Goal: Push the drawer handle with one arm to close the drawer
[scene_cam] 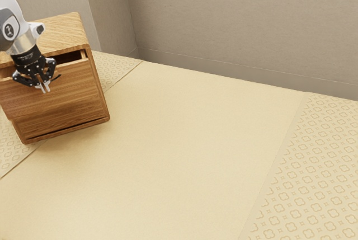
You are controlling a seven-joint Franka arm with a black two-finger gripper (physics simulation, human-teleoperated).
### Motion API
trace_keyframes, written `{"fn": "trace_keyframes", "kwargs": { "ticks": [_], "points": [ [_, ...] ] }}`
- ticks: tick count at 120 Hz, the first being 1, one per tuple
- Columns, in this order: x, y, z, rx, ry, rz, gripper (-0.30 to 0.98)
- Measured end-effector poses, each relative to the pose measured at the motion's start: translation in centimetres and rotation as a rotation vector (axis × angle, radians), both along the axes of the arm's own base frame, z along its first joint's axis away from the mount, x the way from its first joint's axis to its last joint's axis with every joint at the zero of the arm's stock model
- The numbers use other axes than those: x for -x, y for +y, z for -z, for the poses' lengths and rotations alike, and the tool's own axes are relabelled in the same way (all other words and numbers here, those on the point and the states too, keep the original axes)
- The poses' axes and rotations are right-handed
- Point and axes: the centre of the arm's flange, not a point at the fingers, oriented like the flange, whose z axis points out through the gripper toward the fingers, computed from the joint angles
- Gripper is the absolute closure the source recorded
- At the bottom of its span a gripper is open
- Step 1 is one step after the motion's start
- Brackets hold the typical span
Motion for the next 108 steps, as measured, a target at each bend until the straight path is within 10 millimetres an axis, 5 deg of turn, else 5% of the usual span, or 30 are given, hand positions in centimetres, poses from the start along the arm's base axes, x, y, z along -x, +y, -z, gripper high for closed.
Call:
{"fn": "trace_keyframes", "kwargs": {
  "ticks": [108],
  "points": [
    [-3.9,7.1,-0.1,-0.048,-0.017,0.009,0.73]
  ]
}}
